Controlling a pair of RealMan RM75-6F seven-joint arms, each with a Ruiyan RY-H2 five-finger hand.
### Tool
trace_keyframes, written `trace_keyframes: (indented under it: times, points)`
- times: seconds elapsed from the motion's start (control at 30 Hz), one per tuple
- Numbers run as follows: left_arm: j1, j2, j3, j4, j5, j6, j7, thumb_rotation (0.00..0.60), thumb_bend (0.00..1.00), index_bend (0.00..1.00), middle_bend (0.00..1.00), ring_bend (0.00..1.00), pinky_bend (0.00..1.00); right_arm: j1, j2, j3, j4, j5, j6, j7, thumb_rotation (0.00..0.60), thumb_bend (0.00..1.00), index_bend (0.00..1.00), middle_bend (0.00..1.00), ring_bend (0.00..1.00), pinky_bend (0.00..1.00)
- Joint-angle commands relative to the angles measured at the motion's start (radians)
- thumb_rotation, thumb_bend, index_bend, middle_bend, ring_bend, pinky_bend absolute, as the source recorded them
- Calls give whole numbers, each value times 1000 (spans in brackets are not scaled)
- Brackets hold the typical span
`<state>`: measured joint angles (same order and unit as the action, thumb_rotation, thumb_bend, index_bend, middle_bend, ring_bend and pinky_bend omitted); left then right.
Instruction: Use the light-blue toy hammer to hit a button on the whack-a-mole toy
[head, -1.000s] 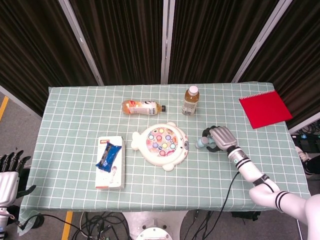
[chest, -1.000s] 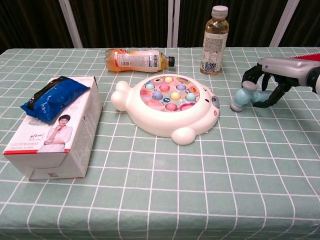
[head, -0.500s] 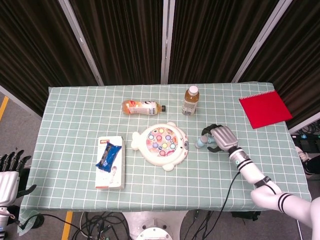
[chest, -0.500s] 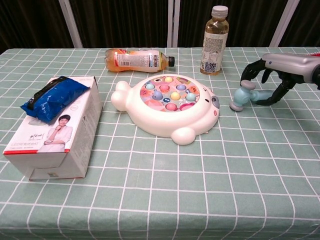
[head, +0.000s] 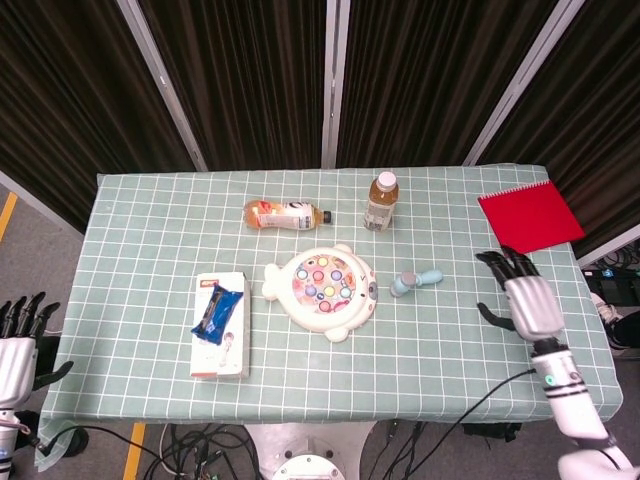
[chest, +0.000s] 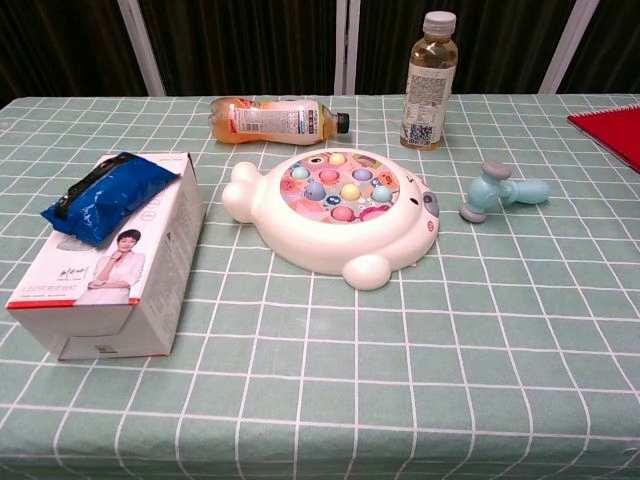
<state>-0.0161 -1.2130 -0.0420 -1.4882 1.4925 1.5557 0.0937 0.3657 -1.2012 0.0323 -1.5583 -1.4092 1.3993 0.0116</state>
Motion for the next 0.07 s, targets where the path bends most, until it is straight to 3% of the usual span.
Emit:
trace_keyframes:
  times: [0.03,0.07]
  points:
    - [-3,-2,-2,-3,7,4,4,600,0,150,66,0,0,-115,88,-53,-111,-48,119,-55,600,176,160,158,45,120]
    - [-4,-2,-2,-5,9,4,6,600,0,150,66,0,0,-127,94,-58,-121,-53,129,-62,600,177,159,154,43,117]
